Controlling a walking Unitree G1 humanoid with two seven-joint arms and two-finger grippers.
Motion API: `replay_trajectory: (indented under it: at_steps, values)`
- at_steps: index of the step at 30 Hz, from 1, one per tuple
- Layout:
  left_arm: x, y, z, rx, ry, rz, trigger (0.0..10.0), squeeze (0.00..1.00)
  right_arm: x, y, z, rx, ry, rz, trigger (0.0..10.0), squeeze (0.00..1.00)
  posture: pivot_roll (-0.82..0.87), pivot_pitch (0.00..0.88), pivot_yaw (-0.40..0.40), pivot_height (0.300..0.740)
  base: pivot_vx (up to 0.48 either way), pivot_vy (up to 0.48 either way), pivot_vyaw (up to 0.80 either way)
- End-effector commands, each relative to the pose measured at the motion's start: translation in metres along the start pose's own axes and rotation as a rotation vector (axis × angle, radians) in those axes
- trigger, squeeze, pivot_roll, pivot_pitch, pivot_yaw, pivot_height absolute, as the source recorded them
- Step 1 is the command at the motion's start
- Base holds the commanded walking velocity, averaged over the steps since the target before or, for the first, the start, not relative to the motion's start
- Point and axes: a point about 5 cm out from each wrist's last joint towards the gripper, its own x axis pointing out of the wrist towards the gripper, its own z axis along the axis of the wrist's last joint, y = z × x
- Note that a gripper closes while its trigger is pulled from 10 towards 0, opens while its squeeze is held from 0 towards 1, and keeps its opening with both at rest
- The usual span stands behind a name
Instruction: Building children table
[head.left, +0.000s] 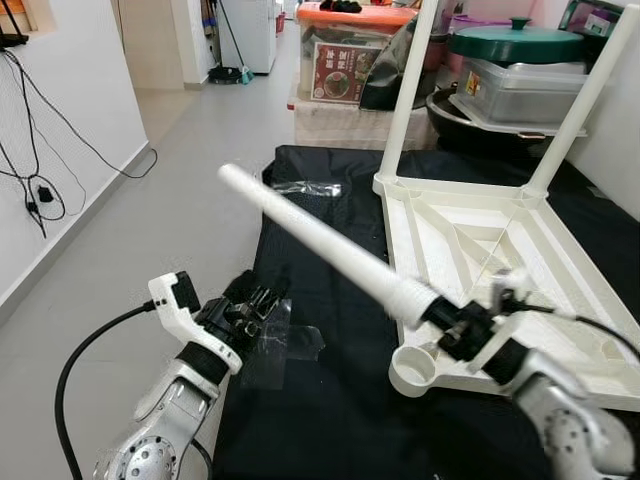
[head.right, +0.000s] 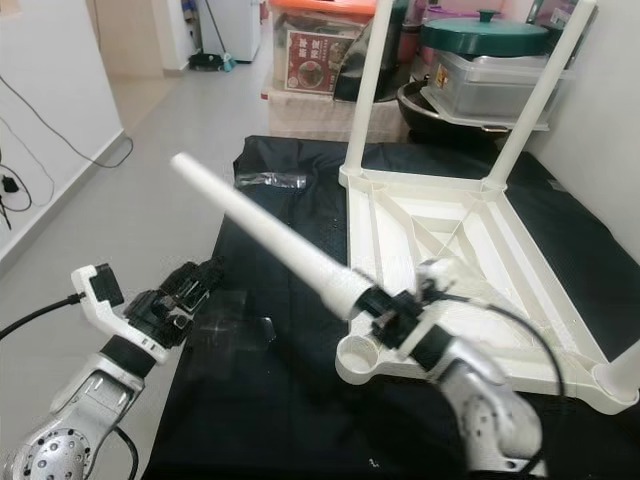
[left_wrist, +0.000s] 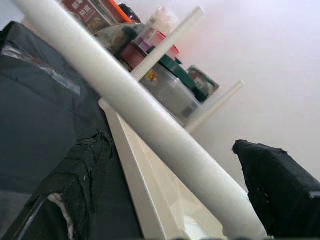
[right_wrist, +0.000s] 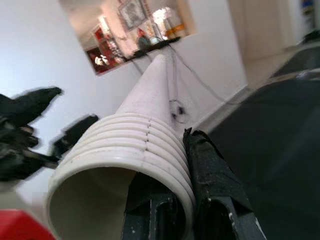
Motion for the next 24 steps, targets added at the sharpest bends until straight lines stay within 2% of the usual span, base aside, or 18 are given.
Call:
replay_trajectory:
  at_steps: [1, 4, 8, 12, 14, 16, 18, 19, 20, 22, 23, 24]
  values:
    - [0.003, 0.004, -0.003, -0.134, -0.041, 0.014, 10.0, 0.00, 0.003, 0.016, 0.009, 0.045, -0.055, 0.140, 0.0, 0.00, -0.03, 0.000, -0.075, 0.740, 0.000, 0.000, 0.00]
    - [0.004, 0.009, -0.001, -0.168, -0.060, 0.031, 10.0, 0.00, 0.001, 0.022, 0.009, 0.077, -0.061, 0.194, 0.0, 0.00, -0.03, 0.000, -0.075, 0.740, 0.000, 0.000, 0.00]
    - [0.003, 0.019, 0.001, -0.224, -0.064, 0.047, 10.0, 0.00, -0.006, 0.040, 0.001, 0.140, -0.036, 0.310, 0.0, 0.00, -0.05, 0.000, -0.061, 0.740, 0.000, 0.000, 0.00]
    - [0.002, 0.020, 0.002, -0.267, -0.061, 0.031, 10.0, 0.00, -0.010, 0.051, -0.010, 0.163, 0.012, 0.378, 0.0, 0.00, -0.05, 0.000, -0.061, 0.740, 0.000, 0.000, 0.00]
    - [0.002, 0.019, 0.003, -0.280, -0.066, 0.016, 10.0, 0.00, -0.012, 0.051, -0.014, 0.163, 0.040, 0.392, 0.0, 0.00, -0.05, 0.000, -0.062, 0.740, 0.000, 0.000, 0.00]
    - [0.003, 0.013, 0.008, -0.295, -0.070, -0.045, 10.0, 0.00, -0.013, 0.044, -0.020, 0.161, 0.088, 0.363, 0.0, 0.00, -0.05, 0.000, -0.065, 0.740, 0.000, 0.000, 0.00]
    - [0.003, 0.013, 0.008, -0.295, -0.070, -0.045, 10.0, 0.00, -0.013, 0.044, -0.020, 0.161, 0.088, 0.363, 0.0, 0.00, -0.05, 0.000, -0.065, 0.740, 0.000, 0.000, 0.00]
    - [0.003, 0.010, 0.009, -0.293, -0.056, -0.081, 10.0, 0.00, -0.012, 0.037, -0.019, 0.166, 0.088, 0.322, 0.0, 0.00, -0.05, 0.000, -0.069, 0.740, 0.000, 0.000, 0.00]
    - [0.003, 0.010, 0.009, -0.293, -0.056, -0.081, 10.0, 0.00, -0.012, 0.037, -0.019, 0.166, 0.088, 0.322, 0.0, 0.00, -0.05, 0.000, -0.069, 0.740, 0.000, 0.000, 0.00]
    - [0.001, 0.006, 0.005, -0.280, -0.011, -0.114, 10.0, 0.00, -0.006, 0.023, -0.012, 0.183, 0.035, 0.235, 0.0, 0.00, -0.05, 0.000, -0.069, 0.740, 0.000, 0.000, 0.00]
    - [-0.001, 0.007, 0.001, -0.270, 0.012, -0.107, 10.0, 0.00, 0.000, 0.013, -0.004, 0.195, -0.027, 0.169, 0.0, 0.00, -0.05, 0.000, -0.078, 0.740, 0.000, 0.000, 0.00]
    - [-0.001, 0.007, 0.001, -0.270, 0.012, -0.107, 10.0, 0.00, 0.000, 0.013, -0.004, 0.195, -0.027, 0.169, 0.0, 0.00, -0.05, 0.000, -0.078, 0.740, 0.000, 0.000, 0.00]
